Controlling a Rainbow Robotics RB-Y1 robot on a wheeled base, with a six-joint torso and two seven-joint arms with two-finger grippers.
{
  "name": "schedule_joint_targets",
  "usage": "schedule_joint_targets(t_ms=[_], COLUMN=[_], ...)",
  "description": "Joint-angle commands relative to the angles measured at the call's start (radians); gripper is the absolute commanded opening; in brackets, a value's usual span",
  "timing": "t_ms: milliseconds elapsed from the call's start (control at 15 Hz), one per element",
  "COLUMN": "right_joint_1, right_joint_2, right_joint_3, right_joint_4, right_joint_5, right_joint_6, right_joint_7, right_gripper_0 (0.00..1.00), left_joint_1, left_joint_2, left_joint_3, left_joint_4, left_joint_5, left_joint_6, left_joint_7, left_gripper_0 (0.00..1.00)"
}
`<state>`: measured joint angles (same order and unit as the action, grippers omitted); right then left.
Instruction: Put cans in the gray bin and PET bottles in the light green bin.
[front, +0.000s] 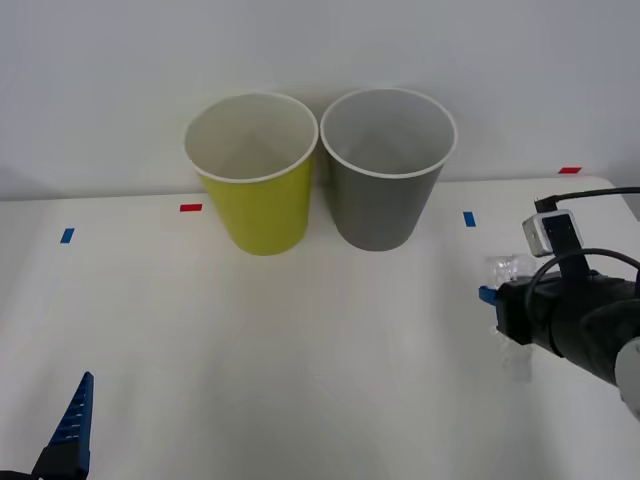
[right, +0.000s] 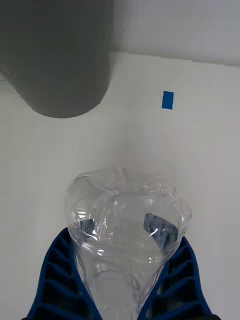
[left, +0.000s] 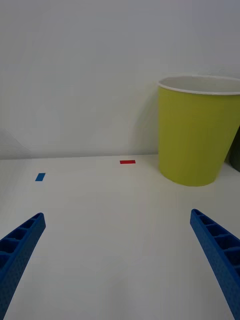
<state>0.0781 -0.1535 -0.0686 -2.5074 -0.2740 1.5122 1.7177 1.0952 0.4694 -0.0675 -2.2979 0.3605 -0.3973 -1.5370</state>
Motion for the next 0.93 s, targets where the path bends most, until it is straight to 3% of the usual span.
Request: schedule_joint_targets(t_ms=[67,200,400,533,667,933], right_joint_1=[0.002,0.002,0.002,0.002,0.000,-0.001], right_joint_2=[0.037,0.049,0.054,0.060,0.069,0.095], right_joint_3=[0.007,0.012,0.084,0.133,0.164,0.185], right_joint_4=[-0.050,-0.077,-0.065,-0.065,-0.067,-0.094], right_joint_5=[0.013,0.013,0.032,0.090,0.137,0.139], right_joint_6=[-0.006,-0.012,-0.109,-0.164,-0.178,-0.188], right_joint_7=[0.049,0.049,0.037,0.026,0.022,0.016], right_gripper_0=[0.00,0.00,0.00,0.00,0.00,0.00], left_joint_1=[0.000,0.000,0.000,0.000,0.000,0.000], left_joint_2=[0.000,0.000,0.000,0.000,0.000,0.000], left_joint_3=[0.000,0.000,0.000,0.000,0.000,0.000], left_joint_4=[0.000,0.000,0.000,0.000,0.000,0.000], left_joint_5=[0.000,0.000,0.000,0.000,0.000,0.000], left_joint_6=[0.000,0.000,0.000,0.000,0.000,0.000], left_joint_7=[0.000,0.000,0.000,0.000,0.000,0.000], left_gripper_0=[1.00,1.00,1.00,1.00,1.00,1.00])
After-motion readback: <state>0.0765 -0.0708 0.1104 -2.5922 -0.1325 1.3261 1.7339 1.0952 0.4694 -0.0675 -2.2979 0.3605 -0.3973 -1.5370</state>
